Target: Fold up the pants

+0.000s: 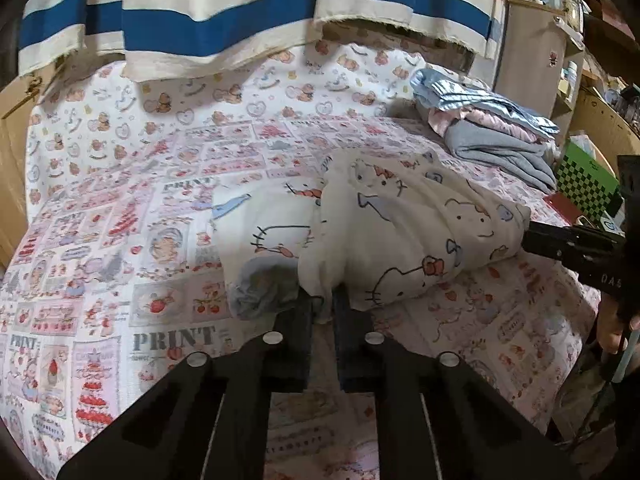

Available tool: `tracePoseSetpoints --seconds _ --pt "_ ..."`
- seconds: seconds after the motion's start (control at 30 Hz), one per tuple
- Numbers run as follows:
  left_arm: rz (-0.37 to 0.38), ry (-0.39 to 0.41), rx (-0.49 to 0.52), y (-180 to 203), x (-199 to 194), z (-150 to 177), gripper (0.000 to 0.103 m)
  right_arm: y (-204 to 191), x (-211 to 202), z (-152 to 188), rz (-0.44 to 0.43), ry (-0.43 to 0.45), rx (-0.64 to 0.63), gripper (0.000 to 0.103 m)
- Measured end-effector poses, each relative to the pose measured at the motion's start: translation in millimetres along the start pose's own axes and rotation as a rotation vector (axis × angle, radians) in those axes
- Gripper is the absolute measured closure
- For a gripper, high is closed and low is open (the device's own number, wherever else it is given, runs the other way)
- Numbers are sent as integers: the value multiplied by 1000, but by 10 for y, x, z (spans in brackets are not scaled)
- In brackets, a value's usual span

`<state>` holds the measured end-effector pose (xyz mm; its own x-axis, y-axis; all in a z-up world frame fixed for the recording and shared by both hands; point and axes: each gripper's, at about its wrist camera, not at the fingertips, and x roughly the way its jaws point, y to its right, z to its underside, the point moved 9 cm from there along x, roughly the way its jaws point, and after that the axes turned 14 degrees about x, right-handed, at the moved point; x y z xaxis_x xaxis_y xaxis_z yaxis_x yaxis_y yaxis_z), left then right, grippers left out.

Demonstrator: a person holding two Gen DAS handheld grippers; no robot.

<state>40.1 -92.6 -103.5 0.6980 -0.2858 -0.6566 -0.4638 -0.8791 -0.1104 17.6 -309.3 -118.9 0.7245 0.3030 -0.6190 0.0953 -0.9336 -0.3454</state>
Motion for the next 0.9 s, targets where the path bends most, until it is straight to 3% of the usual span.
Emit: tracePoseSetpoints --seconds 0.17,0.23,0.3,0.37,0.47,0.53,0.6,0.73,0.77,0.83,0.9 --pt "-71 63 -60 -155 -175 -55 99 17 -35 -12 15 32 8 71" --pt "-82 63 -47 -152 -173 -68 99 -67 0 2 -8 24 -8 93" --pt "-104 66 -42 -163 -183 -73 99 -120 7 1 -2 35 -20 101" --pt "-129 76 -50 -214 -217 -81 99 -91 -48 -29 19 70 -10 102" --pt "-185 108 -67 -322 -296 -88 99 108 -147 -108 107 113 64 103" --pt "-197 118 -90 -374 -320 -94 99 243 -302 -205 228 204 96 103" --pt "-236 127 -76 -427 -356 -109 99 267 -438 -299 279 266 80 103" --pt "-201 113 -57 -398 -348 -84 99 44 -408 -233 55 155 78 103" --pt "-201 105 -53 -394 -333 -70 99 -21 -395 -190 39 139 56 103" --pt "-205 98 -47 -393 -317 -44 99 -129 -373 -112 35 131 14 97" --pt "-198 96 -60 -402 -311 -22 99 -184 -325 -39 50 123 -13 63"
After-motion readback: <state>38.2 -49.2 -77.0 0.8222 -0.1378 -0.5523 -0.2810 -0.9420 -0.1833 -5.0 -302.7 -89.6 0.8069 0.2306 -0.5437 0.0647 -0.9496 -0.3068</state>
